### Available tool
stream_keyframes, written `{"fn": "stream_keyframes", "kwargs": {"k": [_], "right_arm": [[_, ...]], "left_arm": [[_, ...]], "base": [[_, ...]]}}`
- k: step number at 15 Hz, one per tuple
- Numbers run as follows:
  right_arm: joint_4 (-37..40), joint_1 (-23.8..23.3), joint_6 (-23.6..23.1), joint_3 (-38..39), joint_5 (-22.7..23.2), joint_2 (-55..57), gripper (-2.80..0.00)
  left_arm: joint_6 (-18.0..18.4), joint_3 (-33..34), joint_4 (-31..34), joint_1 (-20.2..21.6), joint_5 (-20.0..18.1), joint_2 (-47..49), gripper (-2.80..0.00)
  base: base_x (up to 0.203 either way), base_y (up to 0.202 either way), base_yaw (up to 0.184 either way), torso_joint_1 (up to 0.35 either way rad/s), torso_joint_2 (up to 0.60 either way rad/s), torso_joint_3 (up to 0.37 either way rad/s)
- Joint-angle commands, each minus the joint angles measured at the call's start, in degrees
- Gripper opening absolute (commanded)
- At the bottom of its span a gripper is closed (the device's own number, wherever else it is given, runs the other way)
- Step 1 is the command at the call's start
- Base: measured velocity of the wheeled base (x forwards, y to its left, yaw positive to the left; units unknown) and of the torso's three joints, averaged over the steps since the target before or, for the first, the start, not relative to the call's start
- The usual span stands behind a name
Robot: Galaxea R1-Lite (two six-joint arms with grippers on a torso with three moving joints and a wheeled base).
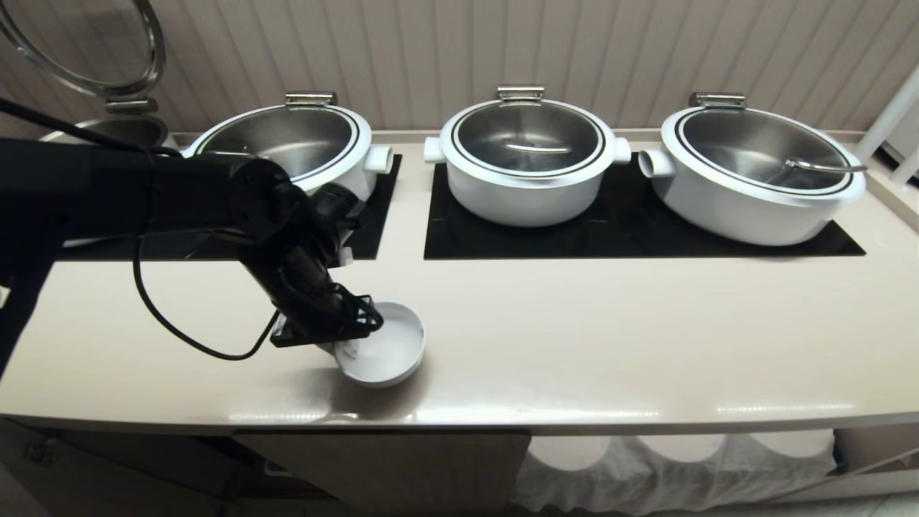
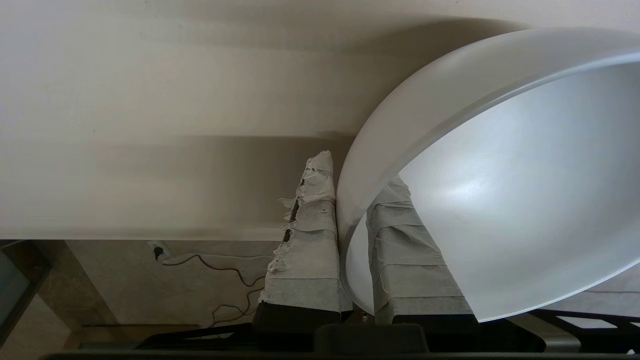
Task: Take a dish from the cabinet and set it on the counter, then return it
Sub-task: Pick up the bowl from the table
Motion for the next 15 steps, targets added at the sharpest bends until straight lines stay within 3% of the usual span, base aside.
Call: {"fn": "stream_keyframes", "kwargs": {"k": [1,4,7,11,15], "right_arm": [[0.0,0.0,0.0,0.0,0.0,0.0,-2.80],[0.0,0.0,0.0,0.0,0.0,0.0,-2.80],[-0.1,0.0,0.0,0.0,0.0,0.0,-2.80],[-0.1,0.0,0.0,0.0,0.0,0.0,-2.80],[0.0,0.1,0.0,0.0,0.0,0.0,-2.80]], "left_arm": [[-0.3,0.0,0.3,-0.1,0.0,-0.2,-2.80],[-0.8,0.2,0.4,-0.2,-0.3,-0.9,-2.80],[-5.2,0.2,0.5,-0.2,-0.3,-1.7,-2.80],[-7.1,2.9,0.4,0.0,-1.3,-4.2,-2.80],[-11.6,3.9,0.4,0.1,-2.2,-5.5,-2.80]], "base": [[0.000,0.000,0.000,0.000,0.00,0.000],[0.000,0.000,0.000,0.000,0.00,0.000],[0.000,0.000,0.000,0.000,0.00,0.000],[0.000,0.000,0.000,0.000,0.00,0.000],[0.000,0.000,0.000,0.000,0.00,0.000]]}}
